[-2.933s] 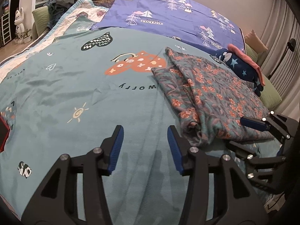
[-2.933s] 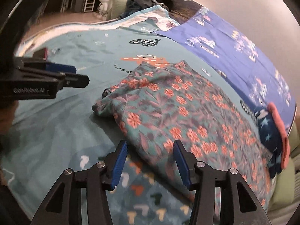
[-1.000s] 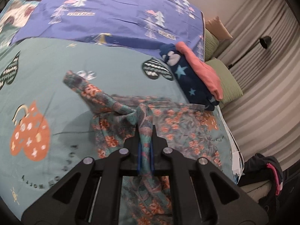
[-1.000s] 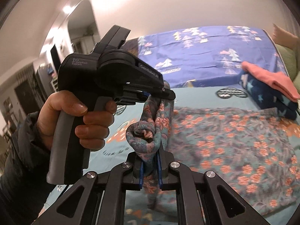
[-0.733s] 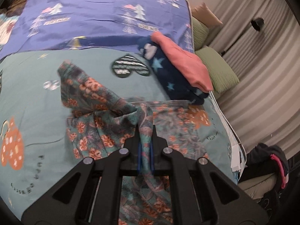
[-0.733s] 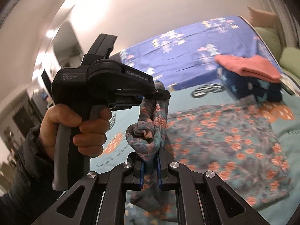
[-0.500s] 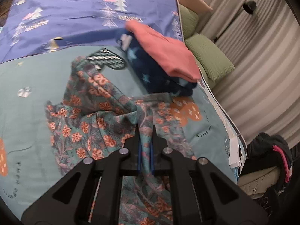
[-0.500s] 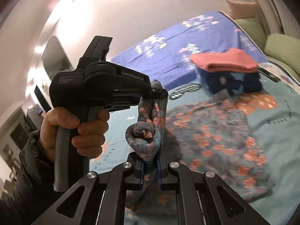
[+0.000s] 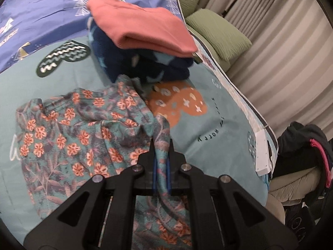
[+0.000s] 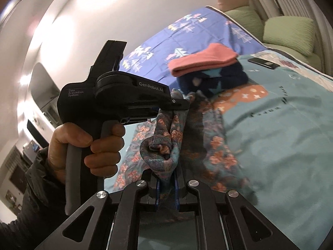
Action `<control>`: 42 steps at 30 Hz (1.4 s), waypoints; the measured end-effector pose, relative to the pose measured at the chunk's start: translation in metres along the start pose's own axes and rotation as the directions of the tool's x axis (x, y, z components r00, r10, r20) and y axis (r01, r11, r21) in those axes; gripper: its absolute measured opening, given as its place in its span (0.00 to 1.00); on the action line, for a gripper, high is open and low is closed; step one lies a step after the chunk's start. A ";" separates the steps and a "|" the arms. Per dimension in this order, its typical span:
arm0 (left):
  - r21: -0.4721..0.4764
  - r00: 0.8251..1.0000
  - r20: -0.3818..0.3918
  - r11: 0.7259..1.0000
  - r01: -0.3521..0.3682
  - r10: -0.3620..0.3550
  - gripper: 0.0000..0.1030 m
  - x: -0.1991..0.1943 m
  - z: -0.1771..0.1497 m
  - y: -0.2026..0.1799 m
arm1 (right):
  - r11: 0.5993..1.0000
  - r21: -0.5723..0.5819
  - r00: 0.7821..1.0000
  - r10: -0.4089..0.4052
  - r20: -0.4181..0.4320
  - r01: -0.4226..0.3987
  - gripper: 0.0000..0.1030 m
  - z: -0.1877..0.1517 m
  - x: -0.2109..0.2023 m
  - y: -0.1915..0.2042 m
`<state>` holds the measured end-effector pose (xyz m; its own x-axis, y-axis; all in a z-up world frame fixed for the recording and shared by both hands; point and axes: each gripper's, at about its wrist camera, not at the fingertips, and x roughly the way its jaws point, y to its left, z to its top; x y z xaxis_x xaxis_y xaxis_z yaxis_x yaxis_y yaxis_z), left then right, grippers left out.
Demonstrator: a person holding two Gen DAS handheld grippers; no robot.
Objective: Fold small clothes
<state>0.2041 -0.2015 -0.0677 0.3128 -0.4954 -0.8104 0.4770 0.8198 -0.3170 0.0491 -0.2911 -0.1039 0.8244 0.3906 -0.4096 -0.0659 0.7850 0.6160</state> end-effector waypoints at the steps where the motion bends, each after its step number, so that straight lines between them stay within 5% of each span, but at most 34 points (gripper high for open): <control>1: 0.005 1.000 -0.005 1.000 0.000 0.000 0.08 0.003 0.000 -0.003 | 1.000 0.009 1.000 -0.002 0.000 0.002 0.08 0.001 0.000 -0.004; 13: 0.085 0.997 -0.046 0.995 -0.060 0.064 0.08 0.039 -0.009 -0.032 | 0.991 0.133 0.999 -0.002 -0.039 0.007 0.08 -0.004 -0.002 -0.044; 20: 0.140 0.998 0.003 0.989 -0.056 0.057 0.23 0.009 -0.032 -0.036 | 0.980 0.194 0.992 -0.016 -0.125 0.040 0.09 -0.017 0.007 -0.067; 26: 0.157 0.971 0.182 0.971 -0.183 0.154 0.51 -0.068 -0.095 -0.010 | 0.986 0.163 0.988 0.007 -0.157 0.019 0.23 -0.013 -0.002 -0.076; 30: 0.069 0.948 0.173 0.957 -0.283 0.268 0.55 -0.088 -0.143 0.031 | 0.990 0.101 0.987 -0.079 -0.141 0.094 0.67 -0.004 -0.010 -0.078; 34: -0.053 0.966 0.130 0.974 -0.220 0.225 0.55 -0.094 -0.180 0.062 | 0.993 0.119 0.979 -0.003 -0.206 0.028 0.68 0.001 -0.004 -0.089; 37: -0.009 0.977 0.126 0.985 -0.175 0.175 0.58 -0.090 -0.200 0.058 | 0.985 0.169 0.962 0.083 -0.262 -0.039 0.68 0.001 0.006 -0.096; 42: 0.108 0.949 0.131 0.948 -0.300 0.286 0.62 -0.061 -0.202 0.038 | 0.986 0.151 0.940 0.120 -0.320 -0.075 0.68 0.008 0.021 -0.093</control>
<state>0.0372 -0.0820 -0.1305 0.5406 -0.2732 -0.7957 0.4468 0.8946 -0.0036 0.0771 -0.3597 -0.1642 0.5873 0.6150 -0.5263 -0.0418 0.6724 0.7390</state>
